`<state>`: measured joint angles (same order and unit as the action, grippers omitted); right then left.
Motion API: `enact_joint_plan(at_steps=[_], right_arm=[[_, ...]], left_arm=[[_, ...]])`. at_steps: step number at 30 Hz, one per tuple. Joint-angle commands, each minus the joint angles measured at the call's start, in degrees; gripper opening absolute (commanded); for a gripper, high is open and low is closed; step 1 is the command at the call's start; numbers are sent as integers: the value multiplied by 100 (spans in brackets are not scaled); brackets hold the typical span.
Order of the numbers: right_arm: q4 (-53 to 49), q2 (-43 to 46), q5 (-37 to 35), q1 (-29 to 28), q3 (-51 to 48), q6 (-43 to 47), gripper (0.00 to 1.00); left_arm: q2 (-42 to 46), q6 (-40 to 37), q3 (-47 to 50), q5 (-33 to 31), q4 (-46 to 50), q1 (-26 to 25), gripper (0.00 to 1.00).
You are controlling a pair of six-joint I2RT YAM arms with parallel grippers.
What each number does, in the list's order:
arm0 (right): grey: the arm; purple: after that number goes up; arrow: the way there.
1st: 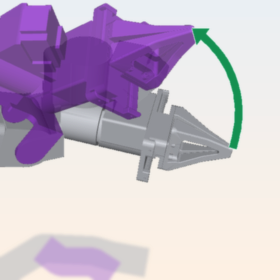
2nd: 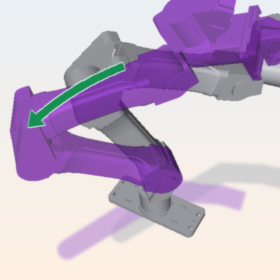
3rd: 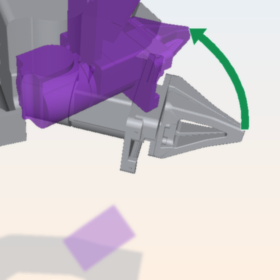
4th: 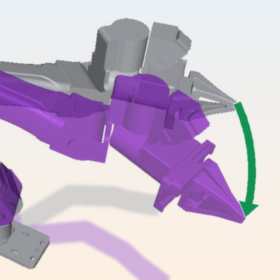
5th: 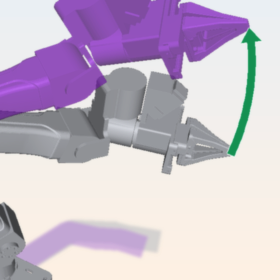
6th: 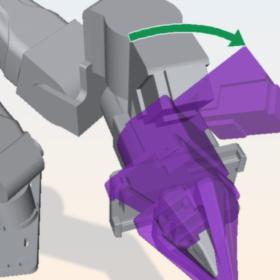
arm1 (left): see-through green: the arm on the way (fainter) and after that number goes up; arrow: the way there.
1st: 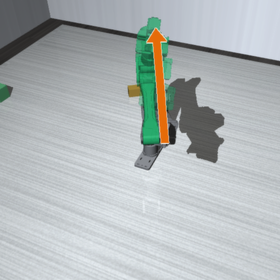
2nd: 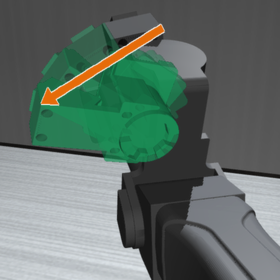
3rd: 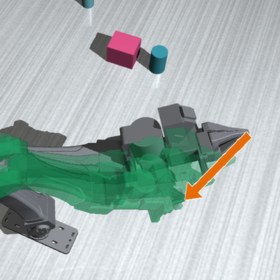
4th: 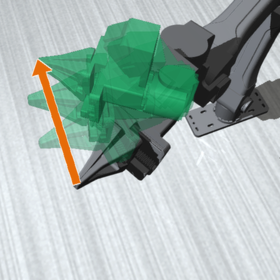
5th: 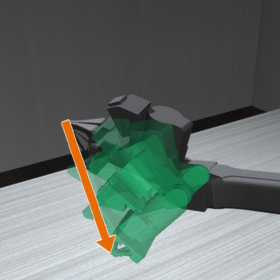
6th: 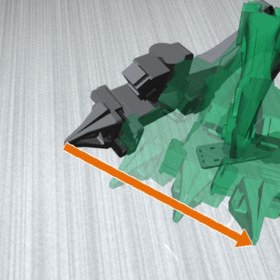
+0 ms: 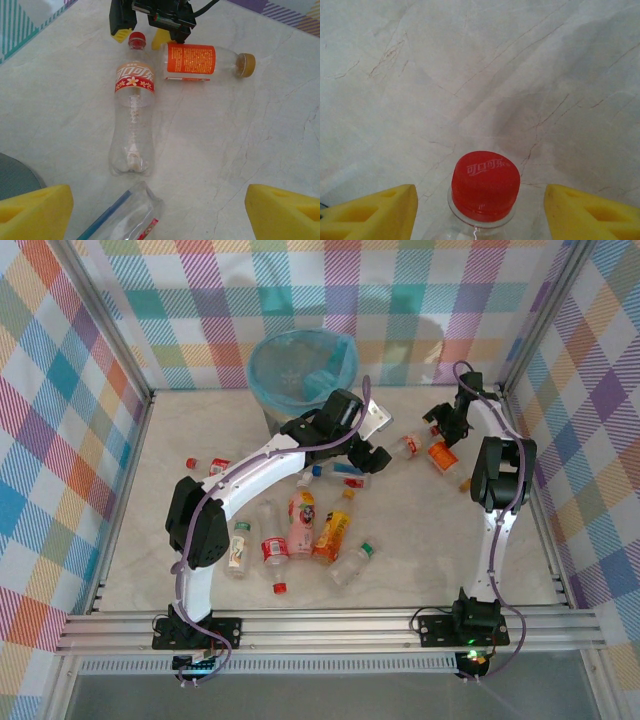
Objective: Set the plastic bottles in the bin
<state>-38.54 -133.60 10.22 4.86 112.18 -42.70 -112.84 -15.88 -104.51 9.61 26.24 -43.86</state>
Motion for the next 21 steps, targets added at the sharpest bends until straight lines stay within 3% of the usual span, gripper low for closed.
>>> enact_joint_plan(at_steps=[1, 11, 21], right_arm=[[103, -130, 214, -3, -5, -154, 64], [310, -263, 461, 29, 12, -421, 58], [365, -245, 451, 83, 17, -417, 41]], left_arm=[[-22, 23, -192, 68, 153, -62, 89], [-62, -46, -244, 39, 180, -62, 89], [-124, -161, -448, 24, 285, -57, 89]])
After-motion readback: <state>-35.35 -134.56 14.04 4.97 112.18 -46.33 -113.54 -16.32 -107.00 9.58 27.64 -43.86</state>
